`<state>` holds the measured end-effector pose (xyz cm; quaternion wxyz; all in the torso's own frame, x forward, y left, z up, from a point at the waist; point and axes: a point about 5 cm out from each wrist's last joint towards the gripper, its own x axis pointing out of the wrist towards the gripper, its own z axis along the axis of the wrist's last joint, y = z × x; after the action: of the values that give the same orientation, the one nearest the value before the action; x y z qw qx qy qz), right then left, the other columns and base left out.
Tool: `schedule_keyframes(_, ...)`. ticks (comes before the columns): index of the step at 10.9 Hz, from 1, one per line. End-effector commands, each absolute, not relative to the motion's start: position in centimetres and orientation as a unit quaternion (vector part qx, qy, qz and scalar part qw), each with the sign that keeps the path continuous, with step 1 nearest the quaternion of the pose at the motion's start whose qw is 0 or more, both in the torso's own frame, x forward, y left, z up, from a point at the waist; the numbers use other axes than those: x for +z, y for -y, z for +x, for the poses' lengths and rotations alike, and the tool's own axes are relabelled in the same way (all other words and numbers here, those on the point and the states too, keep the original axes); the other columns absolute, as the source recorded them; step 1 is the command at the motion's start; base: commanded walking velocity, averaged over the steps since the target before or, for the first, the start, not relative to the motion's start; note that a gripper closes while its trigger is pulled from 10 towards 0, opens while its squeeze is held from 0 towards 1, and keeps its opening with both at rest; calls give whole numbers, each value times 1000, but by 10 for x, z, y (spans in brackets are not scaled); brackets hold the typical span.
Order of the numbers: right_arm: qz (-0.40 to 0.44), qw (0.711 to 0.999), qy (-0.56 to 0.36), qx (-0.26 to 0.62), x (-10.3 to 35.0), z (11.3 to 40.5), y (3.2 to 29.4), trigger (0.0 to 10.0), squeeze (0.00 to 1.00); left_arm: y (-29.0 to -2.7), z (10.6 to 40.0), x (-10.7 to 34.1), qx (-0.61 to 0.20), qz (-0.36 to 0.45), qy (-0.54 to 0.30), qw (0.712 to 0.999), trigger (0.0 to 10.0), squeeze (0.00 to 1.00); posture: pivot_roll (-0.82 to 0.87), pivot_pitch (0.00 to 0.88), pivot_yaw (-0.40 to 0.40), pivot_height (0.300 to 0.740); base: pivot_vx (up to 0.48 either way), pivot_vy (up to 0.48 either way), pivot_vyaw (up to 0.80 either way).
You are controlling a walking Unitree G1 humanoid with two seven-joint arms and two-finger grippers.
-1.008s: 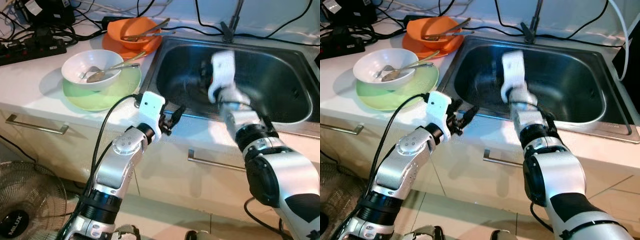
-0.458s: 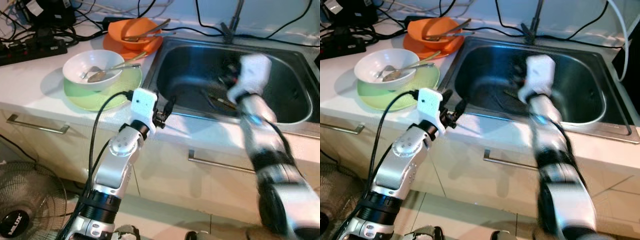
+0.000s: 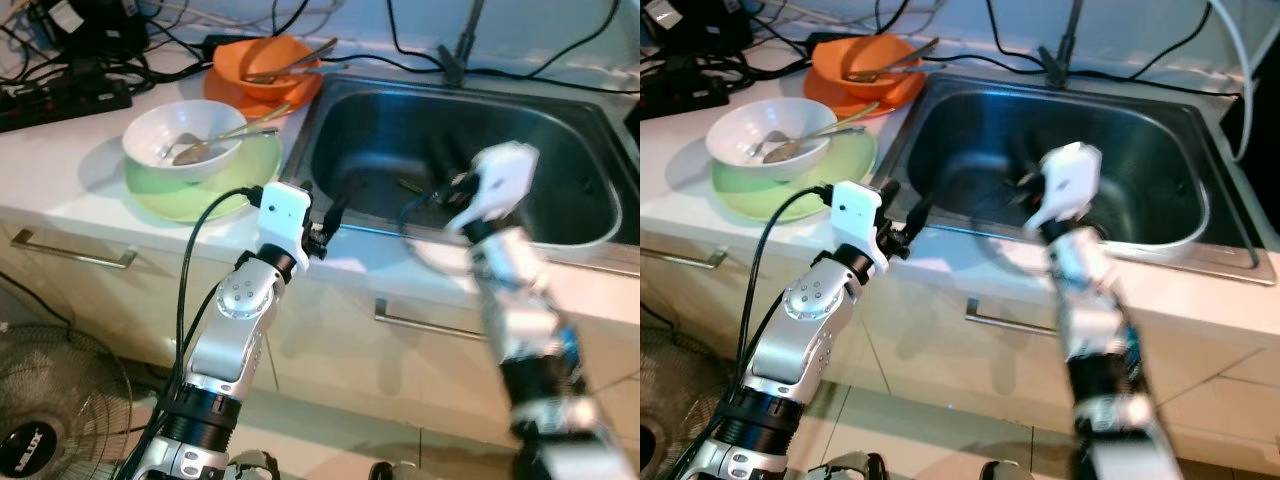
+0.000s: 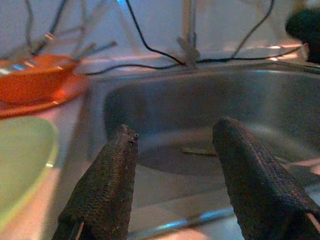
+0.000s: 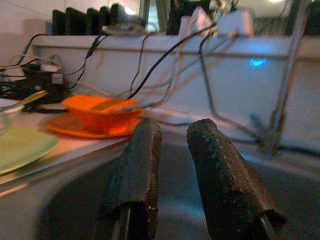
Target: Kitchen organization
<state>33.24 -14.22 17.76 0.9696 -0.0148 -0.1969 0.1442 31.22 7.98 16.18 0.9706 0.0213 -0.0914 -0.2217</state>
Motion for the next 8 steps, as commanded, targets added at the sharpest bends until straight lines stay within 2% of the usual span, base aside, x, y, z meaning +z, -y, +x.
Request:
schedule_keyframes(1, -7, 970, 196, 141, 179, 331, 141, 10000, 0, -82, 314, 165, -210, 27, 103, 972, 10000, 0, 32, 83, -2, 740, 0, 0, 0)
schedule_keyframes(4, 22, 977, 161, 139, 161, 324, 125, 10000, 0, -84, 320, 188, -193, 138, 164, 957, 10000, 0, 41, 91, 1, 740, 0, 0, 0)
schedule_keyframes(6, 30, 978, 153, 136, 159, 323, 122, 10000, 0, -84, 329, 208, -172, 279, 209, 921, 10000, 0, 46, 91, 1, 740, 0, 0, 0)
schedule_keyframes(8, 34, 980, 148, 129, 159, 325, 122, 10000, 0, -91, 346, 216, -142, 400, 206, 882, 10000, 0, 50, 90, 0, 740, 0, 0, 0)
